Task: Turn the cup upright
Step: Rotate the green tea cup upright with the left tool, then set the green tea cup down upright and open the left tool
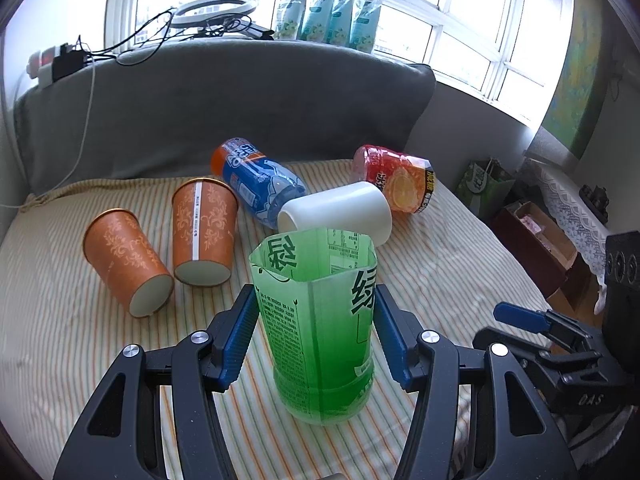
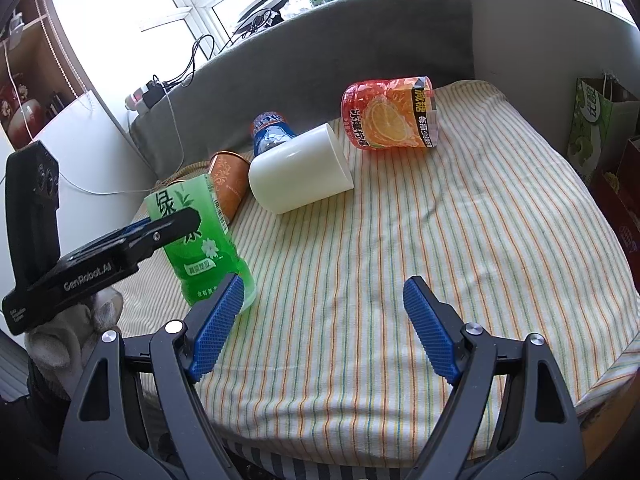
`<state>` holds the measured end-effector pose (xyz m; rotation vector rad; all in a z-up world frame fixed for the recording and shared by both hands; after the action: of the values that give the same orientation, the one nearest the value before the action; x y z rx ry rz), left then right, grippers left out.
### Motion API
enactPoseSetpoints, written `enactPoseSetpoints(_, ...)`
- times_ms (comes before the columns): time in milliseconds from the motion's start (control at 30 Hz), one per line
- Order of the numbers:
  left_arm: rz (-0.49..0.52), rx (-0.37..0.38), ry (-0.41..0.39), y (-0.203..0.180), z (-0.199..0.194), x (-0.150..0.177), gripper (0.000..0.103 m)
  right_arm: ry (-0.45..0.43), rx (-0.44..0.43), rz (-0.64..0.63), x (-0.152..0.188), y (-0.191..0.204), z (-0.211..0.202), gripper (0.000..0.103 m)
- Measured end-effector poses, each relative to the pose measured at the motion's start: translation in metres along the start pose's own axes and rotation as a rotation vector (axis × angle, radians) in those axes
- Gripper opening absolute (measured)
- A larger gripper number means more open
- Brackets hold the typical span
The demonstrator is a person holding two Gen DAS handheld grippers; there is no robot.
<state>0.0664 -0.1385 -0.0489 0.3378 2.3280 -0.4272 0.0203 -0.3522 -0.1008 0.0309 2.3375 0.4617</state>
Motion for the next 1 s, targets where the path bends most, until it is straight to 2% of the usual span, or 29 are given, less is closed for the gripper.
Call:
enactPoseSetpoints(233, 0.031, -0.007, -0.02, -0.008, -0.012, 0.012, 0.057, -0.002, -0.004, -0.004, 0.001, 0.003, -0.001, 0.085)
enactPoseSetpoints(533, 0.044, 0.003, 0.0, -0.016, -0.018, 0.025, 0.057, -0.011, -0.004, -0.012, 0.004, 0.008, -0.007, 0.085)
enactPoseSetpoints(667, 0.051, -0.001, -0.007, -0.017, -0.024, 0.027, 0.07, -0.015, 0.002, -0.014, 0.004, 0.008, -0.009, 0.085)
enactPoseSetpoints(733, 0.06, -0.001, -0.013, -0.019, -0.027, 0.028, 0.073, -0.019, 0.006, -0.02, 0.004, 0.009, -0.011, 0.085)
enactPoseSetpoints(1000, 0.062, 0.003, -0.03, -0.019, -0.037, 0.029, 0.076, -0.036, 0.008, -0.033, 0.004, 0.014, -0.019, 0.085)
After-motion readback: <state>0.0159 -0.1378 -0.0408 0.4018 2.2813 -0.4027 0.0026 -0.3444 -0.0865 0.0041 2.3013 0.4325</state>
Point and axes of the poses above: each gripper's, at about its wrist camera, not at the fingertips, and z roughly the way its jaws point, y to its left, x to its underside, the point moved 1 cm from there along z, roughly the way its jaws point, and after that the axes turned 3 degrees about -z, right-handed, at the moved point
